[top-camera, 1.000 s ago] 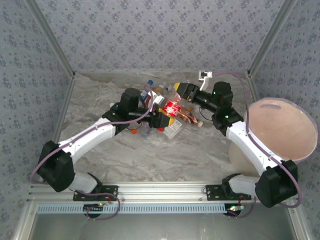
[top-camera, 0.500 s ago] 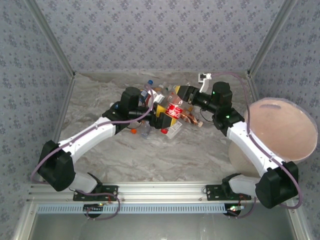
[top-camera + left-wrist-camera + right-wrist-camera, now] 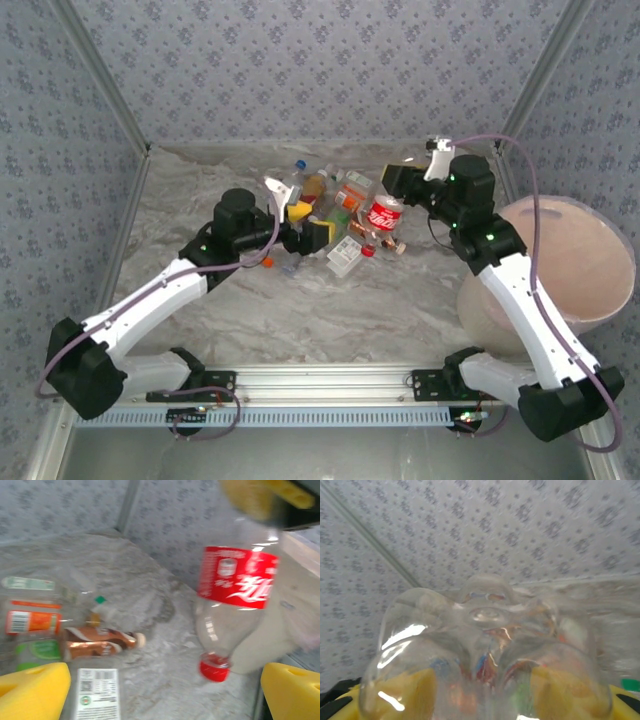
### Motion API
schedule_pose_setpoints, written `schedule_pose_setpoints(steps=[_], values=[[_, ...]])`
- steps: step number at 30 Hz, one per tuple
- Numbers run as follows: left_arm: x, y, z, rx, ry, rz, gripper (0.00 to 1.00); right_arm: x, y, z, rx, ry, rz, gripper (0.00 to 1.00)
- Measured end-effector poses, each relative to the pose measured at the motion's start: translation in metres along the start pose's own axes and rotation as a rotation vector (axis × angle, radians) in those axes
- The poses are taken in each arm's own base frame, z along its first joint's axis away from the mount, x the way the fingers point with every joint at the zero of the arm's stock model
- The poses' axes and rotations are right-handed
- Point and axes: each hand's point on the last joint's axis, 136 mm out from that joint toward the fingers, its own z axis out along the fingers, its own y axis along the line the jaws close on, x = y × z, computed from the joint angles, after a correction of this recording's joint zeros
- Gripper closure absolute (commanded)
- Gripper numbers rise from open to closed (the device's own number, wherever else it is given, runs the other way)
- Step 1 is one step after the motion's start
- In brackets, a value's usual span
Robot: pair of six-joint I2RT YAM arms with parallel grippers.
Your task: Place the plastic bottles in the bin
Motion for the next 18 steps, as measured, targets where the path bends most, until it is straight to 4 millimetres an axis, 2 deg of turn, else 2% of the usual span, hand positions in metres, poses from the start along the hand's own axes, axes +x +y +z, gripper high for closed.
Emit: schedule_pose_setpoints(steps=[5,9,13,18], values=[[-0.004,0.039,-0.013,-0.229,-0.083,-0.012,0.02,-0.019,-0.011,-0.029,0.122,-0.037,-0.098,0.60],[0.000,0.063,-0.025,-0.360,-0.133,-0.031,0.02,-0.046,-0.015,-0.057,0.222,-0.083,-0.189,0.60],[0.002,0.077,-0.031,-0.439,-0.161,-0.046,0.02,-0.082,-0.015,-0.094,0.315,-0.175,-0.267,0.60],[-0.002,0.082,-0.034,-0.467,-0.184,-0.051,0.02,-0.119,-0.022,-0.145,0.471,-0.296,-0.327,0.61]])
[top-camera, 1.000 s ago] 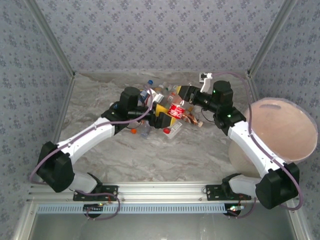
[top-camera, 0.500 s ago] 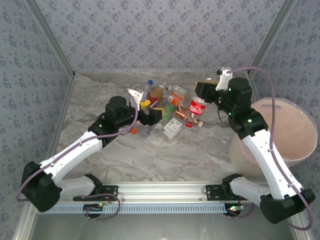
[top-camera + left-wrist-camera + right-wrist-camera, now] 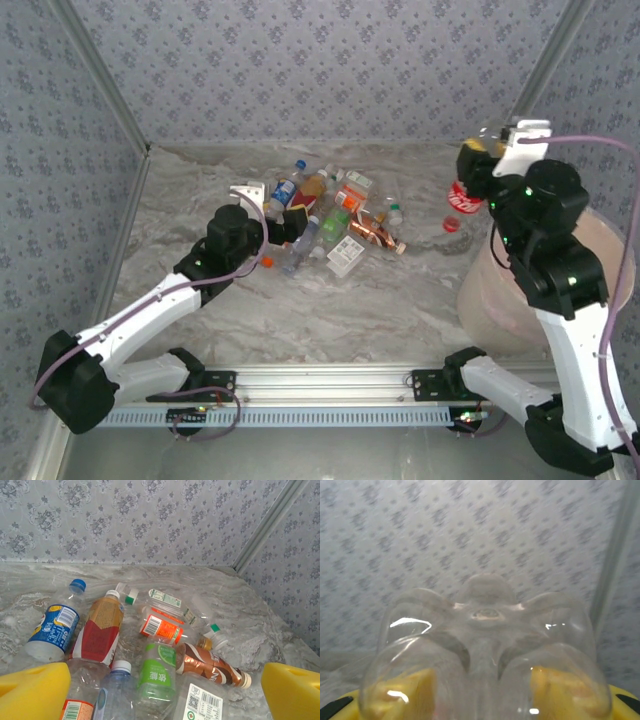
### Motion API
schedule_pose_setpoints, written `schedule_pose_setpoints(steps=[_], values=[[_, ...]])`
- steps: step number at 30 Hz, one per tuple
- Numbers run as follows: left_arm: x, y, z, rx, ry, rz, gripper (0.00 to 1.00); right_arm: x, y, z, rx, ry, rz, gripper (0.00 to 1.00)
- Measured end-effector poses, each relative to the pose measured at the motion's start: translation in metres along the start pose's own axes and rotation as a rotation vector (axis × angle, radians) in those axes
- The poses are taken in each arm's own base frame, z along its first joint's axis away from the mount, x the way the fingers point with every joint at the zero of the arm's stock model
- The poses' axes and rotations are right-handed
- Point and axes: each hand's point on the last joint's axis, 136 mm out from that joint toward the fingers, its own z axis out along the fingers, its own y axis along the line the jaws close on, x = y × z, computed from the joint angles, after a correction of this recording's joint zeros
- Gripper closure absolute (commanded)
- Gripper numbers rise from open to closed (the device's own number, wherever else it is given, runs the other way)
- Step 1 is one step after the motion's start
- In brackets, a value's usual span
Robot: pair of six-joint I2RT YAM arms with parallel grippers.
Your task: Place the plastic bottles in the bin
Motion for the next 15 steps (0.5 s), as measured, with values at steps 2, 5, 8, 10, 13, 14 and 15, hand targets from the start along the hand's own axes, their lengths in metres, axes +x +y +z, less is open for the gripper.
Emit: schedule_pose_setpoints(steps=[2,5,8,10,13,14,15], values=[[0.000,0.001,0.001,-0.004,-0.001,0.000,0.02,-0.009,-0.018,-0.008,0.091,-0.026,-0.027,0.62],[0.004,0.003,0.004,-0.012,0.010,0.002,0.02,-0.016,-0.044,-0.020,0.223,-0.045,-0.075,0.62],[0.008,0.004,0.007,-0.017,0.021,0.003,0.02,-0.023,-0.065,-0.029,0.350,-0.064,-0.123,0.62],[0.007,0.003,0.009,-0.017,0.023,0.004,0.02,-0.028,-0.079,-0.035,0.441,-0.070,-0.156,0.62],[0.006,0.003,0.012,-0.021,0.022,0.003,0.02,-0.025,-0.099,-0.043,0.578,-0.064,-0.191,0.62],[0.005,0.003,0.013,-0.024,0.021,0.002,0.02,-0.019,-0.104,-0.044,0.616,-0.052,-0.200,0.62],[0.004,0.004,0.014,-0.034,0.021,-0.005,0.02,-0.012,-0.110,-0.045,0.656,-0.036,-0.207,0.62]])
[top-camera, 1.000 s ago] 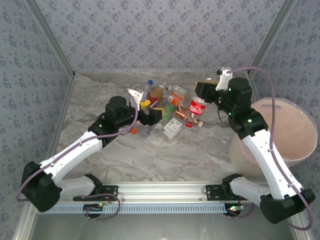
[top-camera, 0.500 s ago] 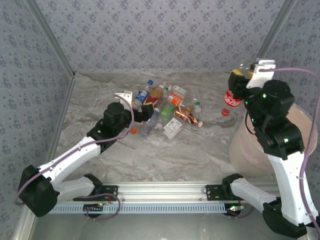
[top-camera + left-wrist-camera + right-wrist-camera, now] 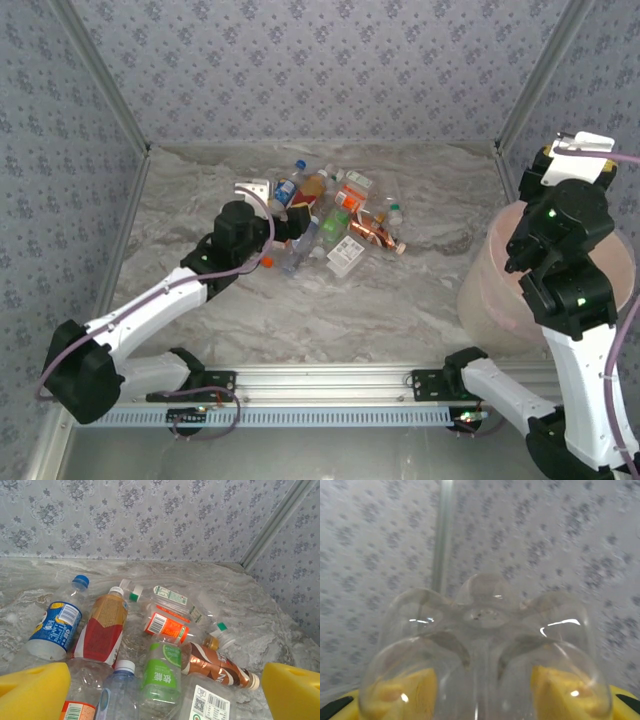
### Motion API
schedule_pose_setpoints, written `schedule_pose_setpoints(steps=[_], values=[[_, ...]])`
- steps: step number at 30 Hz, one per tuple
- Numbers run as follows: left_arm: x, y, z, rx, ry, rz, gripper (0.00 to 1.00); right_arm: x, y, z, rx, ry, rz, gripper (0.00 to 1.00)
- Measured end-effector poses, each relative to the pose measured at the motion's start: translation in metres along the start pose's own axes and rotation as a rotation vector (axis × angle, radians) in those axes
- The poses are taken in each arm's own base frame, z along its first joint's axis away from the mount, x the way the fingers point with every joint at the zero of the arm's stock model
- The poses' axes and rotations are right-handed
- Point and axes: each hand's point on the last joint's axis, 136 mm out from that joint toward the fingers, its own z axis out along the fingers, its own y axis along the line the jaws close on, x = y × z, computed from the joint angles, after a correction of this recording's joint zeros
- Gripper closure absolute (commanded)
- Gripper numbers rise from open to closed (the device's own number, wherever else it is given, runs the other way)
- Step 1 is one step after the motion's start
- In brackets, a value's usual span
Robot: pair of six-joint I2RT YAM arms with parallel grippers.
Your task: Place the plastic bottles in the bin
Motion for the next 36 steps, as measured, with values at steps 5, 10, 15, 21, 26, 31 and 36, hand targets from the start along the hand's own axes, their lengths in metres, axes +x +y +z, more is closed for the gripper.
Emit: schedule_pose_setpoints(steps=[5,10,15,21,26,31,36], values=[[-0.004,0.008,0.007,-0.063,0.005,-0.036,0.02,0.043,-0.019,0.014,0.173,0.088,-0.074,0.59],[-0.012,0.011,0.006,-0.096,-0.004,-0.060,0.02,0.080,-0.055,0.025,0.356,0.175,-0.100,0.59],[-0.007,0.016,0.009,-0.129,0.013,-0.085,0.02,0.127,-0.077,0.025,0.461,0.252,-0.096,0.52],[-0.001,0.018,0.014,-0.148,0.050,-0.102,0.02,0.183,-0.085,0.034,0.506,0.369,-0.091,0.49],[0.002,0.019,0.013,-0.156,0.063,-0.114,0.02,0.217,-0.084,0.041,0.522,0.455,-0.073,0.44],[0.006,0.021,0.013,-0.165,0.081,-0.113,0.02,0.235,-0.081,0.047,0.538,0.505,-0.046,0.35],[0.007,0.025,0.009,-0.187,0.090,-0.108,0.02,0.242,-0.083,0.045,0.560,0.523,-0.048,0.27]])
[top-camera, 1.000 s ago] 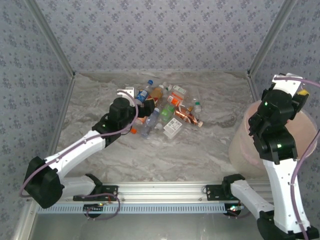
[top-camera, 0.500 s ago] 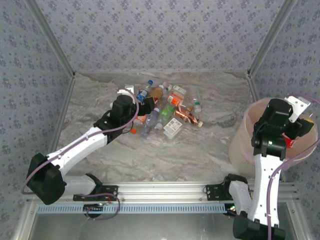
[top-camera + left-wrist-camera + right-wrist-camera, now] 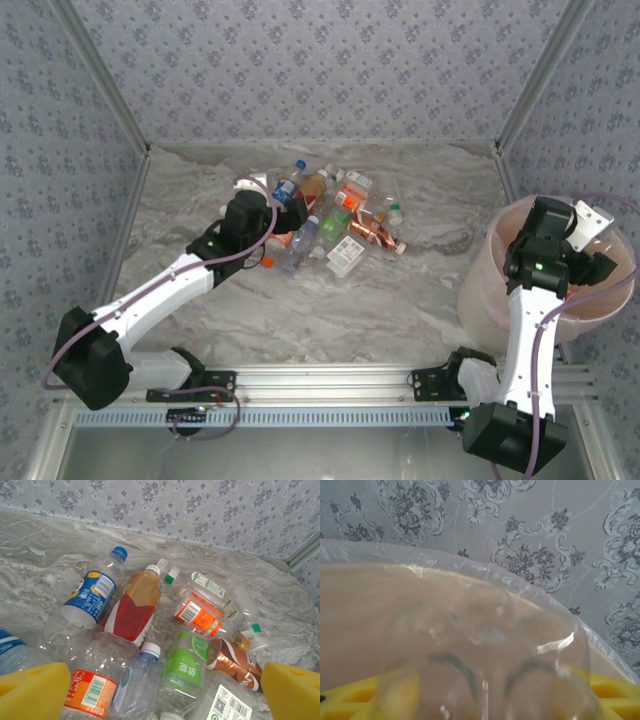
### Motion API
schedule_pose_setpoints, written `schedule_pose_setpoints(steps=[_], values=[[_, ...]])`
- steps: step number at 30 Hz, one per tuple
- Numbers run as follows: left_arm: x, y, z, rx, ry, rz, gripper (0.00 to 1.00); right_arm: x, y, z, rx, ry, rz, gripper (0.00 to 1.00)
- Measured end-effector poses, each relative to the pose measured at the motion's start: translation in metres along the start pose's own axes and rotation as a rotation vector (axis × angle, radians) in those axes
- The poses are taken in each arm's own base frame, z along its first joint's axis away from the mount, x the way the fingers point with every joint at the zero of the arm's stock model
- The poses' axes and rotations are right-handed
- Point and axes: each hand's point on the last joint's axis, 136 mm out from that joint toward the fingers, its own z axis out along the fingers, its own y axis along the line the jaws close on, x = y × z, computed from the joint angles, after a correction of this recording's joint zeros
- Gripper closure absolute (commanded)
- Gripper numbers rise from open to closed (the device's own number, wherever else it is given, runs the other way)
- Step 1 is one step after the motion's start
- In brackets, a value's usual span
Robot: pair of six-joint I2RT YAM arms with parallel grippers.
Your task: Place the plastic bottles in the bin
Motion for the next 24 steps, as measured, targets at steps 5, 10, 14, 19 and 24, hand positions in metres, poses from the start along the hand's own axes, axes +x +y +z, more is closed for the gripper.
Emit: schedule_pose_setpoints(steps=[5,10,14,19,24], values=[[-0.008,0.004,-0.008,-0.017,-0.025,-0.004,0.02,0.000,-0.002,-0.001,0.016,-0.003,0.003,0.23],[-0.014,0.013,-0.012,-0.041,-0.040,-0.014,0.02,-0.005,0.006,-0.013,-0.029,-0.013,-0.018,0.17],[-0.018,0.028,-0.016,-0.092,-0.047,-0.040,0.02,-0.033,0.021,-0.045,-0.191,-0.072,0.021,0.12],[-0.018,0.056,-0.018,-0.190,-0.045,-0.108,0.02,-0.069,0.060,-0.110,-0.597,-0.161,0.094,0.03],[-0.013,0.080,-0.020,-0.274,-0.028,-0.168,0.02,-0.086,0.112,-0.175,-0.949,-0.195,0.058,0.01]])
